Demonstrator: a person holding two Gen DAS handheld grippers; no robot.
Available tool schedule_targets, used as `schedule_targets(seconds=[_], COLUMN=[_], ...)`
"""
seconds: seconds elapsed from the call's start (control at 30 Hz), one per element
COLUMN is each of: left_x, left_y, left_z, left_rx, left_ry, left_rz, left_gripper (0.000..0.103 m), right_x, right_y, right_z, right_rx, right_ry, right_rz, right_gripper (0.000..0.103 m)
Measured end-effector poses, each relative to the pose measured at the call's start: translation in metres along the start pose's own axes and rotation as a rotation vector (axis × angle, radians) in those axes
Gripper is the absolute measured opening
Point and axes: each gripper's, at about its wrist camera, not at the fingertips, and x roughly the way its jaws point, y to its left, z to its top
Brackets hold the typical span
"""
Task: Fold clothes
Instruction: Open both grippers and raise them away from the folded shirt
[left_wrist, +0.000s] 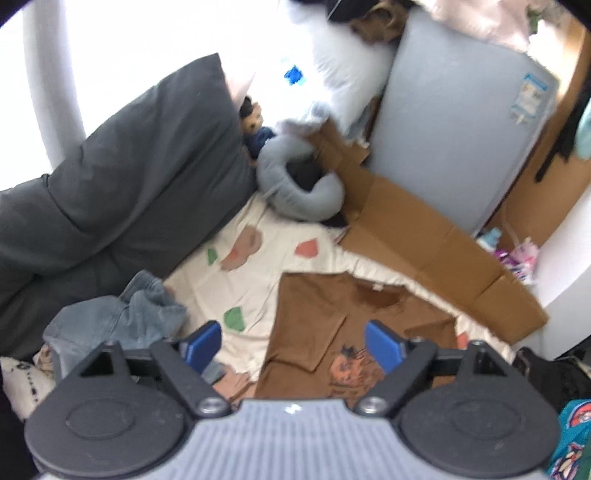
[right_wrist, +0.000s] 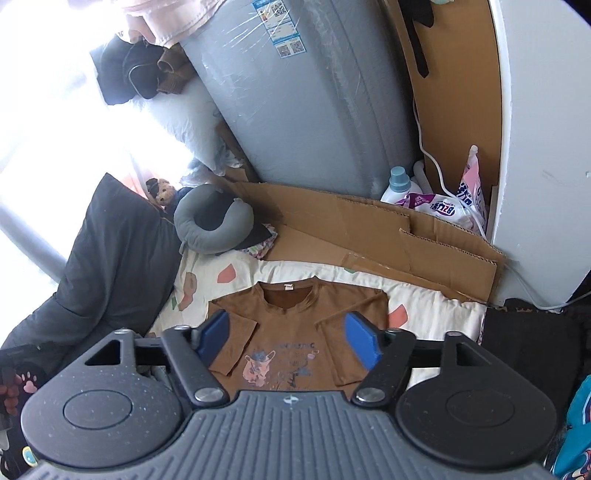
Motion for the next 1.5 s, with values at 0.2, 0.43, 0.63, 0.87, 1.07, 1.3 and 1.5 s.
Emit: schedule_targets(seconds=[0.2, 0.43, 0.63, 0.87, 1.07, 1.3, 1.5], left_x=[-0.017, -0.035, -0.034, -0.022, -0.006, 0.014, 0.030], left_y=[-0.004, 0.003, 0.019, 0.042, 0.055, 0.068, 0.078], left_z=[-0.013, -0.037, -0.059, -0.084, -0.109, -0.133, -0.157], left_rx=[0.023, -0.014, -0.032, -0.055, -0.055, -0.077, -0.097], left_ry=[-0.029, -0.090, -0.103, -0.075, -0.040, -0.012, 0.031], left_rz=[-0.075, -0.107, -0.072, -0.034, -0.016, -0.021, -0.006], left_gripper=[0.095, 0.098, 0.100, 0.101, 0.101, 0.101, 0.101], right_x=[-0.009, -0.021, -0.027, -0.027, -0.018, -0.002, 0.015], right_y=[-0.006, -0.019, -0.031, -0.047, -0.059, -0.066, -0.078], right_z=[-0.022, -0.051, -0.077, -0.112, -0.145, -0.181, -0.211], right_rx=[0.001, 0.050, 0.086, 0.110, 0.104, 0.105, 0.132], right_ry=[-0.011, -0.041, -0.068, -0.089, -0.077, -0.055, -0.059], right_rz=[0.002, 0.027, 0.050, 0.042, 0.020, -0.030, -0.072], right_gripper=[0.087, 0.091, 0.092, 0.091, 0.091, 0.092, 0.092])
